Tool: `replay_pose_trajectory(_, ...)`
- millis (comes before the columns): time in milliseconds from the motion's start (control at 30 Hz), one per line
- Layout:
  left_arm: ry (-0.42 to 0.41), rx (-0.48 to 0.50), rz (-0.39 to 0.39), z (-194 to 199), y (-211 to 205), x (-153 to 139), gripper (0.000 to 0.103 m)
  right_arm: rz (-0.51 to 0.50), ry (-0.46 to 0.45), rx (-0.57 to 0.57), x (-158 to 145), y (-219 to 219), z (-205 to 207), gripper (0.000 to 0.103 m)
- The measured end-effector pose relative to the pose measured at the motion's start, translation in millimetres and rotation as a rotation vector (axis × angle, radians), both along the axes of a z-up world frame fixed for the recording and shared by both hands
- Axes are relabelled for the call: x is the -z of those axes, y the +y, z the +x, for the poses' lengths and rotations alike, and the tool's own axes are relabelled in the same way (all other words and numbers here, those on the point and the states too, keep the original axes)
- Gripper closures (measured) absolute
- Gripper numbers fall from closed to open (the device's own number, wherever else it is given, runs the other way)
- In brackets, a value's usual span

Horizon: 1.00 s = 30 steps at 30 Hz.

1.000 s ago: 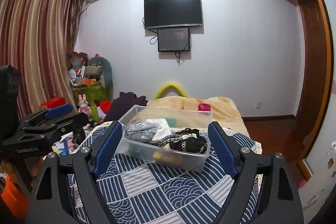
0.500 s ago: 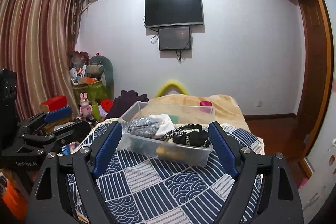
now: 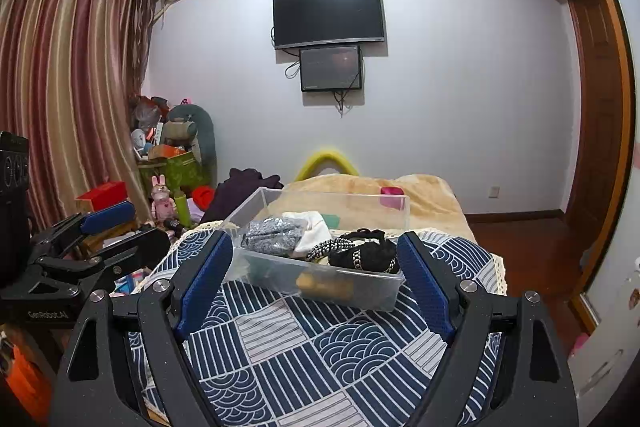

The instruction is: Organize soft objects

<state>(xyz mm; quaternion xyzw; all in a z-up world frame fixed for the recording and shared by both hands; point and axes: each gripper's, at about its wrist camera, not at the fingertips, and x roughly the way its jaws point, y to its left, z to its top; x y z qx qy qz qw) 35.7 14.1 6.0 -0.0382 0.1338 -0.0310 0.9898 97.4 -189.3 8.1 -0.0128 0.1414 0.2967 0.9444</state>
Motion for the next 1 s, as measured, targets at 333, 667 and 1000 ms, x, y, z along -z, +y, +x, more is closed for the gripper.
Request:
replay_pose_trajectory(333,-0.009,-0.001,0.006,-2.4,-2.3,-1.3,0.002,0.000,-0.001,-0.002,-0.3,0.1,-1.6,0.020)
replay_pose_trajectory(667,-0.009,0.001,0.008,-3.5,-3.8,-2.0,0.002,0.000,0.001,0.000,-0.9,-0.2,-1.6,0.020)
replay_pose_trajectory(1000,-0.005,0.004,0.003,-3.5,-5.9,-2.0,0.001,0.001,0.004,0.000,-1.4,0.9,-2.5,0.020)
